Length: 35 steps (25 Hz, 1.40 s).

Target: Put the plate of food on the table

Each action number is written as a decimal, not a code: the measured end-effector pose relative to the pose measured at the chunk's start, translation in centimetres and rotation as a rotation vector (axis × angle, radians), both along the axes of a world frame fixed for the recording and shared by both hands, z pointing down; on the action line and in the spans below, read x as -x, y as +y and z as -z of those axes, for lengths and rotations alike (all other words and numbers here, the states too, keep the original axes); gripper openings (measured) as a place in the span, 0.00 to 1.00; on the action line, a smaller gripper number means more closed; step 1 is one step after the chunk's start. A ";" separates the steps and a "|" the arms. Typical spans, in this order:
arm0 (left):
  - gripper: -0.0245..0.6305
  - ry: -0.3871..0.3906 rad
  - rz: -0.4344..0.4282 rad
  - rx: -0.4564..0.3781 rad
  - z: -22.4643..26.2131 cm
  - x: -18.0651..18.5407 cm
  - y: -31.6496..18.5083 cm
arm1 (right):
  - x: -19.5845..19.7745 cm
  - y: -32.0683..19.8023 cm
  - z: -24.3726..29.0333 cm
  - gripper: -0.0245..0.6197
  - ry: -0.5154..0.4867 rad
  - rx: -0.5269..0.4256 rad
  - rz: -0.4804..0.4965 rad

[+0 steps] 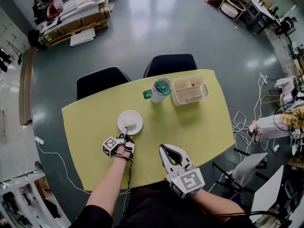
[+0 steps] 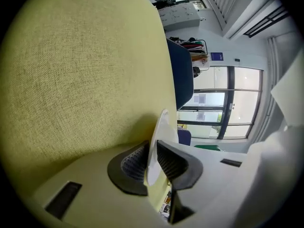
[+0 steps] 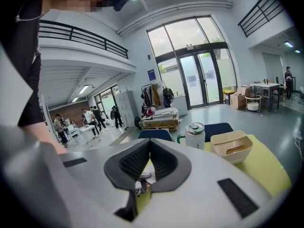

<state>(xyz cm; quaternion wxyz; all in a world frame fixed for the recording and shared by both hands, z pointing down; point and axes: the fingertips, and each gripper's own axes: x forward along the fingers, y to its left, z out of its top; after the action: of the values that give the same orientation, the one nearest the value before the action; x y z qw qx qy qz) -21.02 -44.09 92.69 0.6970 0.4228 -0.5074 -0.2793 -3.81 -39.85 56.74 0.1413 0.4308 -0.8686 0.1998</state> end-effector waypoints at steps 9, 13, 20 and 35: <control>0.18 -0.079 0.051 0.136 -0.2 0.8 0.4 | 0.0 0.5 0.3 0.06 -0.031 -0.033 0.020; 0.23 -0.145 0.036 0.168 -0.1 1.1 0.4 | -0.1 0.7 0.3 0.06 -0.035 -0.036 0.018; 0.38 -0.290 -0.003 0.159 1.0 1.8 0.5 | -0.5 1.1 0.3 0.06 -0.043 -0.045 0.017; 0.26 -0.468 -0.197 -0.049 8.8 4.1 3.8 | -2.2 1.7 0.3 0.06 -0.070 -0.035 0.002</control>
<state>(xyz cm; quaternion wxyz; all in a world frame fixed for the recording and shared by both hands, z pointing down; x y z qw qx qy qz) -25.11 -40.32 83.92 0.5741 0.5400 -0.6043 -0.1167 -1.57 -38.14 56.47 0.1034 0.4252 -0.8768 0.1993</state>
